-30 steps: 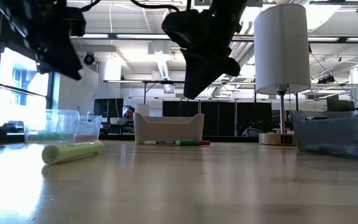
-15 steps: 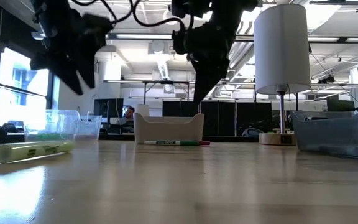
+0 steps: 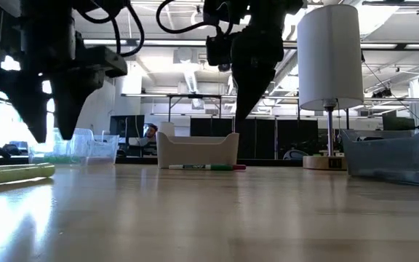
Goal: Pick & Place Markers
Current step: Put the light green highlighter into the transparent bin
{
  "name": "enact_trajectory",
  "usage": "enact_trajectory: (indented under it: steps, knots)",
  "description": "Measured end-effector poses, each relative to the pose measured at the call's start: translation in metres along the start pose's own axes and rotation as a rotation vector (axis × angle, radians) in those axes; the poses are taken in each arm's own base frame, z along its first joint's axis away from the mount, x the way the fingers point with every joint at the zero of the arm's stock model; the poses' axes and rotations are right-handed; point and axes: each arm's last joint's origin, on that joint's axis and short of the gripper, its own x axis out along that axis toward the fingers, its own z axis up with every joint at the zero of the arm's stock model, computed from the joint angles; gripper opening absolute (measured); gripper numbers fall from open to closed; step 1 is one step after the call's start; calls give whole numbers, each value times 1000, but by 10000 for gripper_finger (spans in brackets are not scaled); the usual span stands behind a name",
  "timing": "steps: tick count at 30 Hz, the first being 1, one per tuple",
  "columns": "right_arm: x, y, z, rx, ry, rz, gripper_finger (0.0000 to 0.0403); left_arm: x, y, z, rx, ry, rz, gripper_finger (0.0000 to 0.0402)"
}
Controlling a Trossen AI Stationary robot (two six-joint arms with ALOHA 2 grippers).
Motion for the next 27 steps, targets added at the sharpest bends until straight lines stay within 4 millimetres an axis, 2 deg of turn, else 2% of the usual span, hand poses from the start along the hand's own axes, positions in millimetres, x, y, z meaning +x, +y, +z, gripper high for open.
enact_trajectory:
  steps: [6, 16, 20, 23, 27]
  knots:
    - [0, 1, 1, -19, -12, 41, 2, 13, 1, -9, -33, 11, 76, 168]
    - [0, 3, 2, -34, -20, 92, 3, 38, 1, -13, -49, 60, 198, 168]
    - [0, 3, 2, -34, -17, 92, 1, 49, -4, -15, -48, 93, 195, 164]
    - [0, 3, 1, -34, -9, 99, 3, 59, -6, -16, -27, 111, 210, 140]
    - [0, 3, 1, -34, -7, 116, 1, 64, -6, -16, -25, 115, 231, 68]
